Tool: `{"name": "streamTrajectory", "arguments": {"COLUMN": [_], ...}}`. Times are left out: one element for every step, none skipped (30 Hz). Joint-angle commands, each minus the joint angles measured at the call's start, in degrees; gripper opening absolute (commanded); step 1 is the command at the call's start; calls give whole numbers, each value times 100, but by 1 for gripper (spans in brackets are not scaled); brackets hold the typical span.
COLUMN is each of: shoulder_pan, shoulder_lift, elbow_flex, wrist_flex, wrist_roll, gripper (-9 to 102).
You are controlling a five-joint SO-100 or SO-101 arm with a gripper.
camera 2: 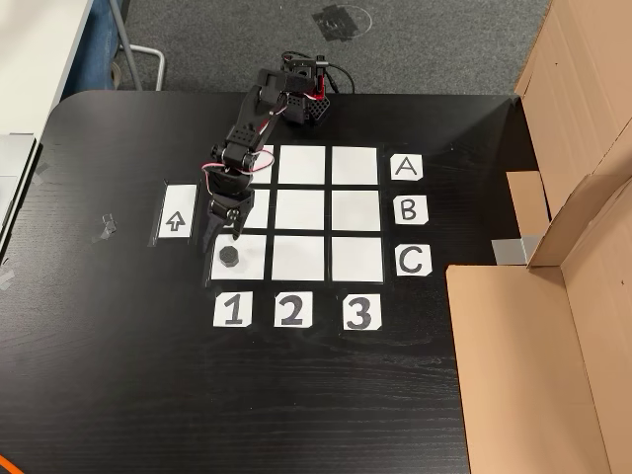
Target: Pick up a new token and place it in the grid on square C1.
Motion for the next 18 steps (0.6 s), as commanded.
{"name": "streamTrajectory", "arguments": {"shoulder_pan": [149,185,220,255,299,343,387,422,466,519,571,633,712,800,879,976,1063,1160], "shoulder_lift": [729,835,932,1028,1134,1230,1345,1468,1600,1731,1872,2004,2145,2294,2443,2610,2777,2953], "elbow_flex": [-229,-193,-176,-176,-167,-141,-105,-44,35,123,220,308,396,492,598,712,844,967], "wrist_flex": [-44,-53,-53,-44,-26,-26,-26,-26,-26,-18,-35,-62,-70,-70,-79,-97,-105,-141], "wrist_roll": [35,26,26,9,-9,-9,-18,-35,-53,-70,-88,-97,-132,-167,-211,-237,-281,-316], "gripper": [43,44,44,44,44,44,44,44,44,44,44,44,44,44,44,44,44,44]}}
